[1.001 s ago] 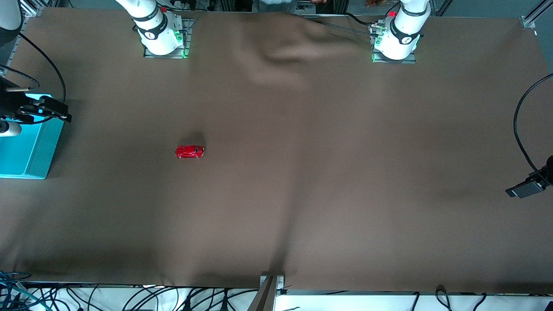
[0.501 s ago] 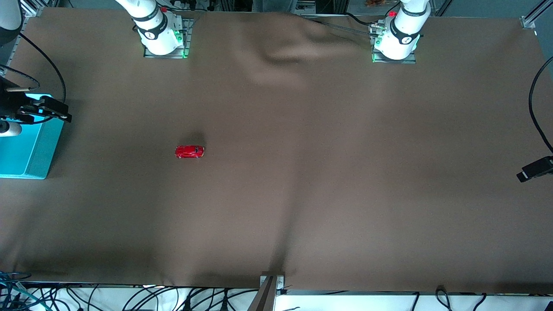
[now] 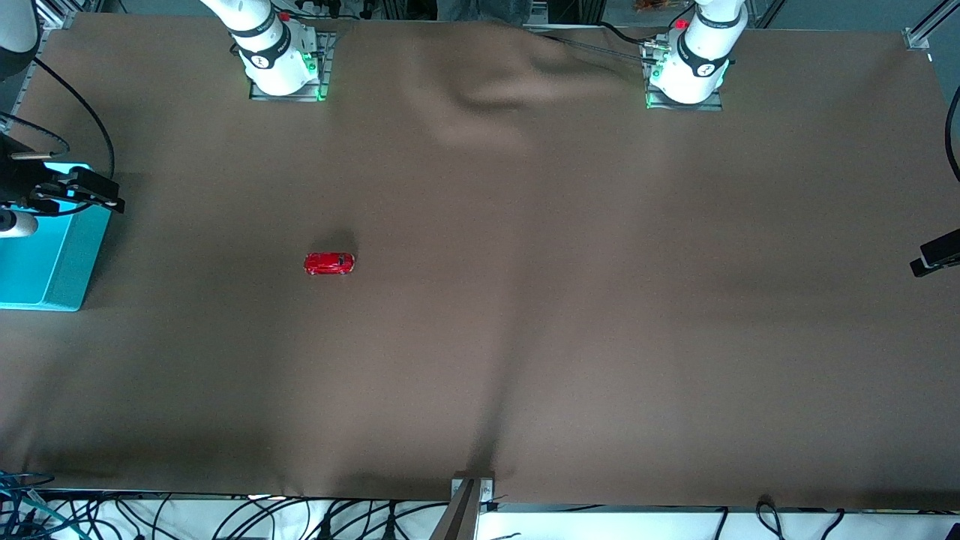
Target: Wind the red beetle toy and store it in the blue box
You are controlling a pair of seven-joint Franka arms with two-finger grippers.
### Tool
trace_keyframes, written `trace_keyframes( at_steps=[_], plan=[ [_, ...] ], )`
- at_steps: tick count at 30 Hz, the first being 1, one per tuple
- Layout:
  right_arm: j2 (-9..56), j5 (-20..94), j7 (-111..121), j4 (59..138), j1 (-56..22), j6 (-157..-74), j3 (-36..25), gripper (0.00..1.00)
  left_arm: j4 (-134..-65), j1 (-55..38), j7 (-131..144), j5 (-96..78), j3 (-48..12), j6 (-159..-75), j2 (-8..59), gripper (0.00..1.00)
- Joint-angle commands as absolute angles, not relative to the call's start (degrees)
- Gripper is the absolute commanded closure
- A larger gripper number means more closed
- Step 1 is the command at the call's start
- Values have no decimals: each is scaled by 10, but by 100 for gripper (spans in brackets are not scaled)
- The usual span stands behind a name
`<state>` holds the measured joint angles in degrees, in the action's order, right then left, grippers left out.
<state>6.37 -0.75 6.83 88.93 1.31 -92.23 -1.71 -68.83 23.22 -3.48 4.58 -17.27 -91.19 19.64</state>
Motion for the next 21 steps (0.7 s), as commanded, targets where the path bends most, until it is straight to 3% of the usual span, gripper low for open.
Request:
trace_keyframes(
  at_steps=[1,21],
  plan=[
    [73,-1,68,873,11,-922,-15,0,-684,228,-55,47,-164,-901,192,0],
    [83,-16,65,867,-8,-943,-20,0,-692,236,-48,47,-161,-903,200,0]
  ],
)
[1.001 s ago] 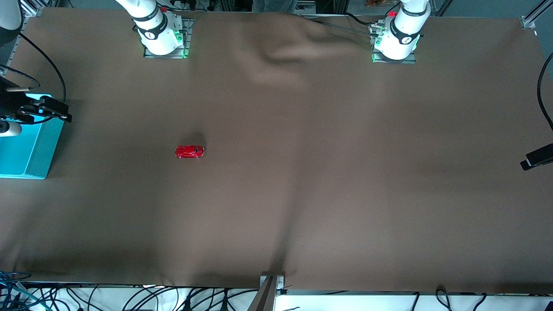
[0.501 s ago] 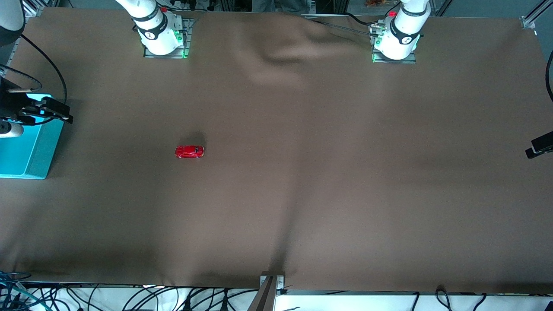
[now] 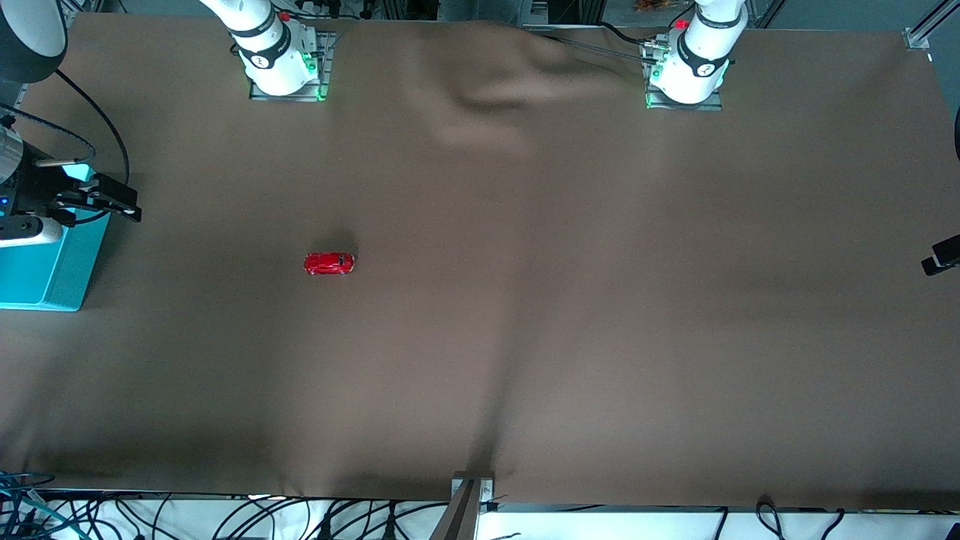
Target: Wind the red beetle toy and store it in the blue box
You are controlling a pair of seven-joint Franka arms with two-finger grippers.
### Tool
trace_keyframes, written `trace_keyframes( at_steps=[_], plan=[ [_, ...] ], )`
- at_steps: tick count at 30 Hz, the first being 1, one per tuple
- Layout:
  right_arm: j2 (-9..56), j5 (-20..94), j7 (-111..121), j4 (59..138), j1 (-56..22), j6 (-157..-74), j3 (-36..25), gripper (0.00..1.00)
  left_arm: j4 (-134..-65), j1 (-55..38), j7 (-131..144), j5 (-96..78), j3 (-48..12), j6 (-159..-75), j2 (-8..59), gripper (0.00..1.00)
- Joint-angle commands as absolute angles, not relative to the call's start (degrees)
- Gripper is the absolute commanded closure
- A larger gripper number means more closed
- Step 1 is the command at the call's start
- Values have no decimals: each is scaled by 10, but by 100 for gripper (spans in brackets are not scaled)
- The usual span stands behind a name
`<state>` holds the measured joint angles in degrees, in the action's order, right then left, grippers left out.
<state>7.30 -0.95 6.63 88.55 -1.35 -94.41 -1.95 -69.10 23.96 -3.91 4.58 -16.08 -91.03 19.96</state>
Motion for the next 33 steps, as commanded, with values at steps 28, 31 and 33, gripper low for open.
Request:
trace_keyframes(
  at_steps=[28,31,33],
  plan=[
    [107,2,23,884,9,-968,-28,0,-692,250,-60,47,-160,-904,210,0],
    [105,0,21,905,8,-997,-31,0,-692,250,-60,47,-161,-904,211,0],
    [103,0,11,925,8,-1020,-36,0,-692,250,-61,47,-161,-904,212,0]
  ],
)
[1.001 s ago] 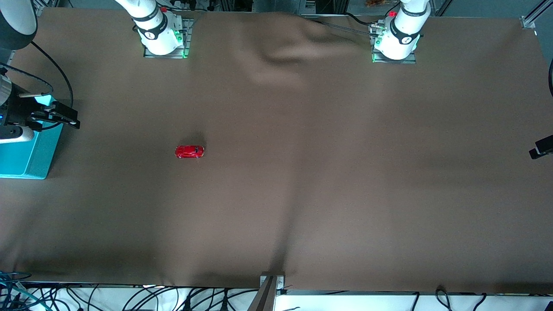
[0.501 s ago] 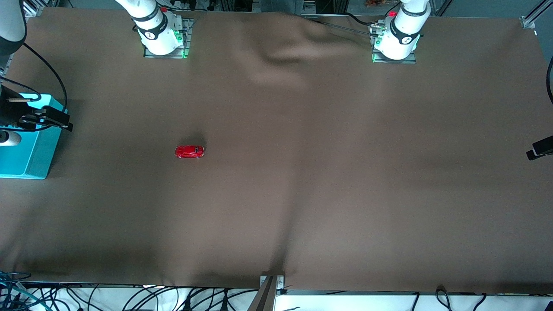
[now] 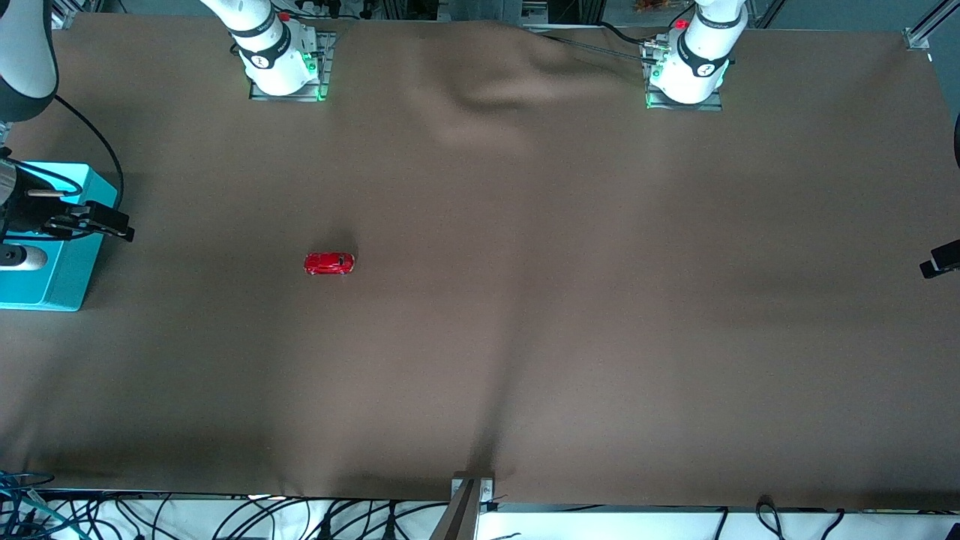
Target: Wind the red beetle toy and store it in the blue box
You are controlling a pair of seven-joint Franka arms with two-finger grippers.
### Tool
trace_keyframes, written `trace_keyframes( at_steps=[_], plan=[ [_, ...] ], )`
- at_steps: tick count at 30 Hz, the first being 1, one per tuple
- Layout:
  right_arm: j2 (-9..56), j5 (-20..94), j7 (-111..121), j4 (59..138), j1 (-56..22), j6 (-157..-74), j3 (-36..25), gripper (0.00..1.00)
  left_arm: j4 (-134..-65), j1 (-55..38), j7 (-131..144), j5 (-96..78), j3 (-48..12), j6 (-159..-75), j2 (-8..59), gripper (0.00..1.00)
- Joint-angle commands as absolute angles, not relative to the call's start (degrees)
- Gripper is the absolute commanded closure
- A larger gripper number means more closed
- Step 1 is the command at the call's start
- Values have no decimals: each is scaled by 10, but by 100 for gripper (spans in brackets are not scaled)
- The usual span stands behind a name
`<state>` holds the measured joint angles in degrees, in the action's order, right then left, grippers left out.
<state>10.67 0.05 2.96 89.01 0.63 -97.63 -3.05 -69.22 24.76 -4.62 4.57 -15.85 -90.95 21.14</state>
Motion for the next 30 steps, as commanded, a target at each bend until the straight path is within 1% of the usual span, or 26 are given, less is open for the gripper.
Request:
trace_keyframes(
  at_steps=[1,5,18,24,30],
  plan=[
    [103,-1,3,932,8,-1030,-37,0,-692,250,-61,47,-161,-904,214,0],
    [102,-1,-15,960,7,-1070,-37,0,-692,248,-60,47,-161,-905,215,0],
    [109,0,-17,1030,7,-1154,-39,0,-692,250,-91,47,-162,-905,218,0],
    [108,1,-25,1078,7,-1209,-39,0,-693,250,-92,47,-162,-904,218,0],
    [108,1,-54,1103,6,-1237,-39,0,-693,250,-93,47,-162,-904,218,0]
  ],
)
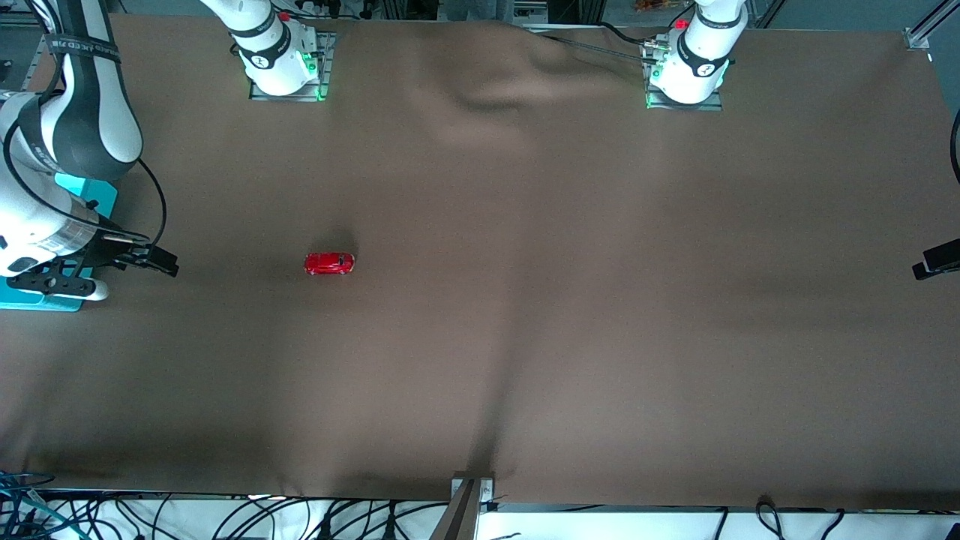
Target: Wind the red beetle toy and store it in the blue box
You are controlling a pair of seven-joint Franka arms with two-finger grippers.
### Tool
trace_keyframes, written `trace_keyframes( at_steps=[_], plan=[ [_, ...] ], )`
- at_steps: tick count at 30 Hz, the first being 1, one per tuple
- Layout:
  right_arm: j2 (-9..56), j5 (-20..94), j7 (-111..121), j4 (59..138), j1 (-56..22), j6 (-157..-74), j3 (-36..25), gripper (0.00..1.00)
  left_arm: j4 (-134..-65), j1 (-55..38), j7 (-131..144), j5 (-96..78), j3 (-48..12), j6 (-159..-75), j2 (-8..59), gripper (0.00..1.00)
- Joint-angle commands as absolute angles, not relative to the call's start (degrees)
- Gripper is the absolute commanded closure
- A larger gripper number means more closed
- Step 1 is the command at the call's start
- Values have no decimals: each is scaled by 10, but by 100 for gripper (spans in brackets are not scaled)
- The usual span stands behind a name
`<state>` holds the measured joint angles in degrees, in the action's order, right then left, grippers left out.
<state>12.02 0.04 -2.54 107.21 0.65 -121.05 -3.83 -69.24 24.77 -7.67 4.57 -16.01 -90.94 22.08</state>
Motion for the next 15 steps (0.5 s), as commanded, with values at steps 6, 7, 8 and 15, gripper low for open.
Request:
trace_keyframes(
  at_steps=[6,7,8,15],
  plan=[
    [109,-1,-119,1117,-5,-1251,-39,0,-693,251,-93,47,-161,-904,218,0],
    [110,-1,-129,1119,-5,-1251,-39,0,-693,251,-93,47,-161,-904,218,0],
    [110,-1,-137,1120,-7,-1251,-39,0,-693,250,-93,47,-161,-904,218,0],
    [110,-1,-251,1153,-37,-1289,-38,0,-693,255,-105,47,-162,-904,218,0]
  ],
)
